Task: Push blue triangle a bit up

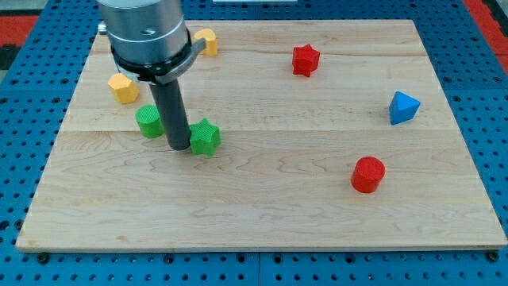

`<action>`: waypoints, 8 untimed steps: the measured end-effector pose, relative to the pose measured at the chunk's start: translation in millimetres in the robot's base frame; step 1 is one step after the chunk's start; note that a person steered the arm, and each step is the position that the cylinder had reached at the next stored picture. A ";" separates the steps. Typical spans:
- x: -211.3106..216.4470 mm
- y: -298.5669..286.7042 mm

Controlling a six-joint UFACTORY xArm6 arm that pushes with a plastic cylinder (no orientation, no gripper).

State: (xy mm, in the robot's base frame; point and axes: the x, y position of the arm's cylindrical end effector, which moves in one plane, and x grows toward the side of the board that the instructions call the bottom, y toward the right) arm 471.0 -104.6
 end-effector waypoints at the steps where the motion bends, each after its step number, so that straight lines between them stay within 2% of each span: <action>1: 21.6 46.0; 3: 23.1 128.2; 4: 13.0 171.5; 5: -21.6 229.5; 6: -32.6 289.5; 8: -38.1 365.8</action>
State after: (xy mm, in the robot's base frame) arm 432.9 261.2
